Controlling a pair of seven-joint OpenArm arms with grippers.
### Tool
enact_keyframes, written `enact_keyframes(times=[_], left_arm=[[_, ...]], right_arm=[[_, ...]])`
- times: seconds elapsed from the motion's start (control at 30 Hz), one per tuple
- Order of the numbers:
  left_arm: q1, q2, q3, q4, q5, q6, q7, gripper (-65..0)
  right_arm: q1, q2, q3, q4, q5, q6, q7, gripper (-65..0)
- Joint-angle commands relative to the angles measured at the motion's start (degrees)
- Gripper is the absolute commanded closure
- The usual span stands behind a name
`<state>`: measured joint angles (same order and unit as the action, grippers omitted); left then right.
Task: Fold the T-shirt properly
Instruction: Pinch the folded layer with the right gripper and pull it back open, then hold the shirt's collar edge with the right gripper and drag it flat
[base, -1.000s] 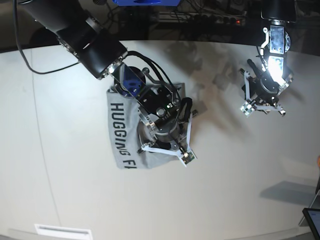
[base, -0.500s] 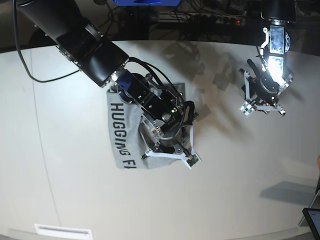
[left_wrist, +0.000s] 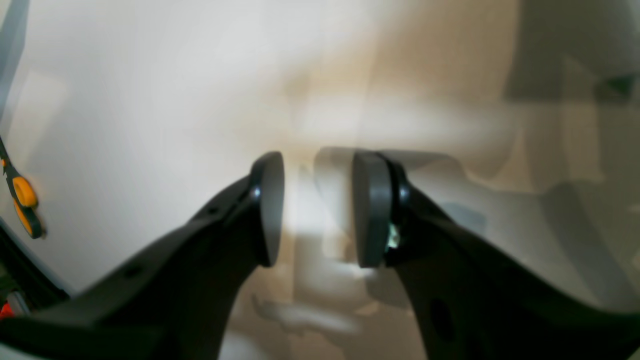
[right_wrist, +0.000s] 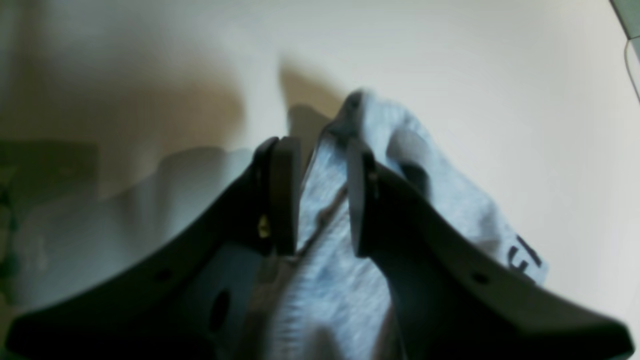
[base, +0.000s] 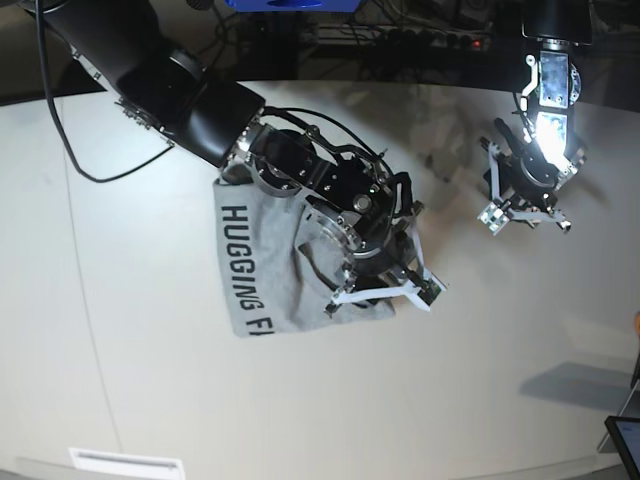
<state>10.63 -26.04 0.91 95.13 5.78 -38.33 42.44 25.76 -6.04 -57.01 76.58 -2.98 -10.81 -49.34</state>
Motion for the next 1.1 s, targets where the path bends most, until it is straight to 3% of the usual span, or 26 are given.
enact_keyframes(times=[0.0,0.13,0.33,0.5,0.53,0.63,0.7,0.87,0.97,1.07], left_arm=[[0.4,-0.11,0.46,-0.23,-0.99,-1.67,1.3,-23.3],[0.4,-0.11,0.46,-0.23,-0.99,-1.67,1.3,-23.3],[0.4,-0.02,0.46,-0.23,-0.99,-1.67,1.3,-23.3],[0.4,0.06,0.1,-0.23,-0.99,-1.67,1.3,-23.3],[0.4,0.06,0.1,-0.23,-0.99,-1.67,1.3,-23.3],[0.4,0.06,-0.16,-0.23,-0.99,-1.67,1.3,-23.3],[0.31,-0.02,-0.25,-0.23,-0.99,-1.67,1.3,-23.3],[0.31,-0.2,-0.25,-0.23,-1.08,-1.67,1.3,-23.3],[0.31,-0.29,-0.51,-0.23,-1.08,-1.67,1.3,-23.3],[0.66,-0.02,-4.99,-0.32,-1.08,-1.67,1.3,-23.3]], right_arm=[[1.71,-0.68,0.44,1.27,-2.42,-1.72,1.21,-16.0],[1.45,-0.59,0.44,3.64,-7.96,-5.76,1.03,-15.8],[-1.01,1.78,1.67,5.05,-16.4,-6.29,-5.12,-15.8],[-8.48,1.96,14.68,12.26,-18.6,-5.85,-5.82,-15.8],[-10.33,1.87,17.15,14.81,-18.6,-4.97,-5.82,-15.8],[-15.08,1.69,22.07,24.13,-18.6,1.71,-5.91,-16.4],[-17.98,1.87,22.16,28.17,-18.6,3.73,-6.09,-16.4],[-24.31,1.87,18.99,32.92,-19.48,3.64,-6.53,-16.0],[-26.51,1.69,13.72,33.8,-23.52,3.64,-6.7,-16.0],[-28.18,1.43,9.67,33.62,-28.36,3.64,-6.97,-16.1]])
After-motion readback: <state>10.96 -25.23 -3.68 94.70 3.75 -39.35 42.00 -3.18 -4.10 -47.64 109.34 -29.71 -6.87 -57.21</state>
